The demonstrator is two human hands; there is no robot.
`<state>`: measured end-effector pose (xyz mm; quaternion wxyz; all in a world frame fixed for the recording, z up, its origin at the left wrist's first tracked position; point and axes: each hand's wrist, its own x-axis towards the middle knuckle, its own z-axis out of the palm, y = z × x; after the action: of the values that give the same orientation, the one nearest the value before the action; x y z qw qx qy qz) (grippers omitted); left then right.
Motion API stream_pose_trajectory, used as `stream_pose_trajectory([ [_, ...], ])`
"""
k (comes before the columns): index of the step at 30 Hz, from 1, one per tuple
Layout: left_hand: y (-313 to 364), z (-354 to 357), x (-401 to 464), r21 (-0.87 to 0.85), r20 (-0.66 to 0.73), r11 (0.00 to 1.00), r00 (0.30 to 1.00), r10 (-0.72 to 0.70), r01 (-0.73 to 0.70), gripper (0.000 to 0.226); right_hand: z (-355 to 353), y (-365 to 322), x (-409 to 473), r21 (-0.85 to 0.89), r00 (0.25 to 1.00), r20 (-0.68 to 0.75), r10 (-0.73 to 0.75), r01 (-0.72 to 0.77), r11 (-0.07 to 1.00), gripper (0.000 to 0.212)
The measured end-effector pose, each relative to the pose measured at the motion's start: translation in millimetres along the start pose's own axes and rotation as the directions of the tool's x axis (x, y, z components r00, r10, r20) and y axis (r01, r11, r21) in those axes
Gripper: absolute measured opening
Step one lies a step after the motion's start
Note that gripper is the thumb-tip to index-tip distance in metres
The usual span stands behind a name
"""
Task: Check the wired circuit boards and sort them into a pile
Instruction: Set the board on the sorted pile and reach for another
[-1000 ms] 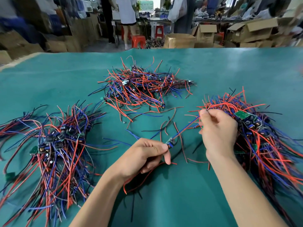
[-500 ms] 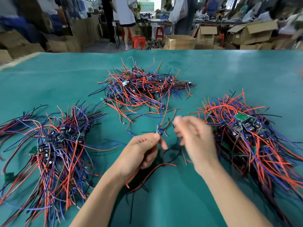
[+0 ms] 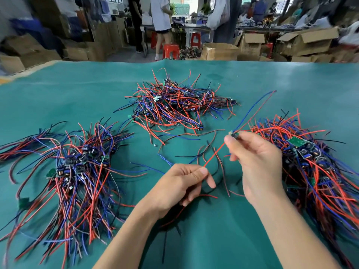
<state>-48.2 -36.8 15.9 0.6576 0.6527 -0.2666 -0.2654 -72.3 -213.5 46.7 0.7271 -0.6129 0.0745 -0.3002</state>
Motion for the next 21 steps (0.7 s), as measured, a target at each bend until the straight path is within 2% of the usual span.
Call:
stream_pose_trajectory([
  [4,2,0,-1,0.029,0.013,1.0,1.0,-0.012,0.012,0.035,-7,-9,7,0.127,0.991,-0.101,0.088,-0.075,0.989,0.008],
  [9,2,-1,-2,0.073,-0.005,0.997,1.0,-0.01,0.01,0.034,-22,-41,20,0.212,0.985,-0.166,0.053,-0.017,0.977,0.009],
  [12,-1,-2,0,0.057,-0.069,0.998,0.998,-0.008,0.012,0.034,-27,-59,21,0.259,0.988,-0.146,0.057,-0.018,0.966,0.009],
  [14,-1,1,0,0.016,-0.11,1.0,0.994,-0.011,0.013,0.034,-31,-69,19,0.308,0.992,-0.081,0.095,-0.066,0.949,0.004],
  [15,-1,2,0,-0.032,-0.123,0.999,0.992,-0.01,0.006,0.033,-32,-72,16,0.313,0.991,-0.035,0.127,-0.11,0.943,0.009],
  [17,0,3,2,-0.173,-0.167,0.985,0.986,-0.016,-0.013,0.032,-26,-68,5,0.215,0.972,0.063,0.228,-0.236,0.948,0.018],
  [19,0,4,4,-0.295,-0.218,0.954,0.976,-0.016,-0.05,0.035,-10,-47,-15,0.0,0.918,0.205,0.338,-0.346,0.938,0.016],
  [21,-1,4,5,-0.407,-0.236,0.907,0.972,0.009,-0.108,0.037,13,-24,-37,-0.152,0.862,0.303,0.407,-0.377,0.913,0.013],
])
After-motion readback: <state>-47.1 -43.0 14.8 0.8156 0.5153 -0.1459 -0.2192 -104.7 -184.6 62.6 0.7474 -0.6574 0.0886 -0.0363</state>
